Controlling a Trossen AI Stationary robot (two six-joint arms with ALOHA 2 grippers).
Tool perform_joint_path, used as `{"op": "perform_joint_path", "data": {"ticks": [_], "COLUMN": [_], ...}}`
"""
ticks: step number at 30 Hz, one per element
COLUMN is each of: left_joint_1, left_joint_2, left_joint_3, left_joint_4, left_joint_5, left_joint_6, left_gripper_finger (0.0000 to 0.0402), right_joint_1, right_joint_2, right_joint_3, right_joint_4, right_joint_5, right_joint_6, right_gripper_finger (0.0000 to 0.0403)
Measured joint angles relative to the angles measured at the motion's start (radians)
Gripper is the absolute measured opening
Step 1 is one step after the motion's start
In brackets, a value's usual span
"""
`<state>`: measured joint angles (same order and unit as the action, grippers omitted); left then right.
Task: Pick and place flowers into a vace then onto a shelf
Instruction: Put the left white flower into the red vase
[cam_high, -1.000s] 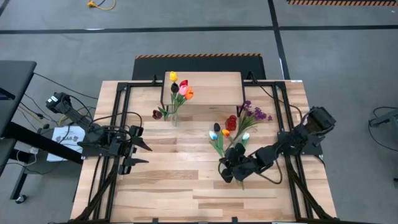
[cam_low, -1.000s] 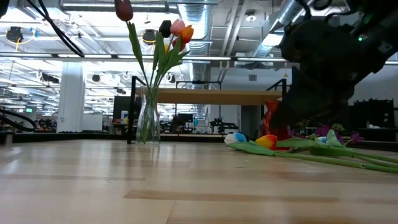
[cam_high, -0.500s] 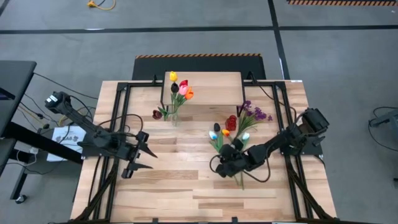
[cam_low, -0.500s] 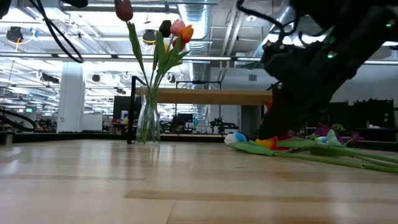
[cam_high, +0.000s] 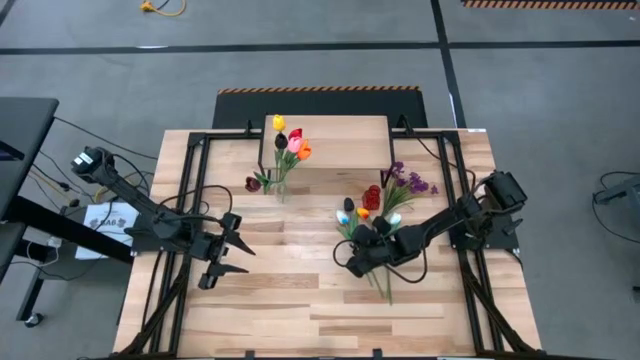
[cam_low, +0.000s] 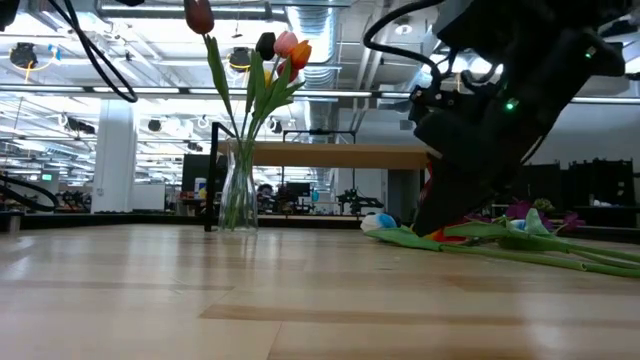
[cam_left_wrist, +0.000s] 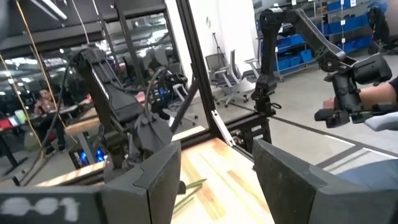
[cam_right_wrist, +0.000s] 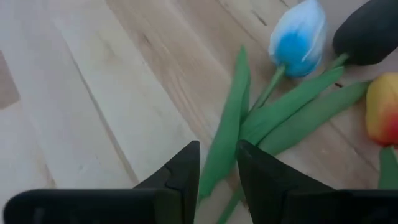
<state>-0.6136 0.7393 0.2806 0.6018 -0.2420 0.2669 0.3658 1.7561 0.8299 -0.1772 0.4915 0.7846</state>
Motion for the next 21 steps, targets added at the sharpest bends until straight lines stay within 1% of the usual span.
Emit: {"op": "perform_joint_path", "data": {"ticks": [4, 8, 12, 15, 17, 21], "left_joint_1": [0.000, 0.000, 0.000, 0.000, 0.000, 0.000], "left_joint_2": [0.000, 0.000, 0.000, 0.000, 0.000, 0.000], "left_joint_3": [0.000, 0.000, 0.000, 0.000, 0.000, 0.000], "left_joint_4": [0.000, 0.003, 0.007, 0.017, 0.022, 0.023], "left_joint_5": [0.000, 0.000, 0.000, -0.001, -0.001, -0.002], "left_joint_6": [0.016, 0.016, 0.008, 0.008, 0.006, 0.004], "left_gripper_finger": [0.0192, 0.0192, 0.0192, 0.0192, 0.0192, 0.0192], "right_joint_1": [-0.015, -0.029, -0.033, -0.024, -0.021, -0.016], "right_joint_2": [0.005, 0.067, 0.118, 0.124, 0.116, 0.100], "right_joint_3": [0.000, 0.004, 0.012, 0.016, 0.016, 0.031], "right_joint_4": [-0.012, 0.024, 0.044, 0.049, 0.050, 0.041], "right_joint_5": [-0.034, -0.073, -0.040, -0.026, -0.037, -0.078], "right_joint_6": [-0.029, -0.059, -0.043, -0.035, -0.035, -0.036], "right_gripper_finger": [0.0102, 0.0103, 0.0103, 0.0099, 0.0084, 0.0019]}}
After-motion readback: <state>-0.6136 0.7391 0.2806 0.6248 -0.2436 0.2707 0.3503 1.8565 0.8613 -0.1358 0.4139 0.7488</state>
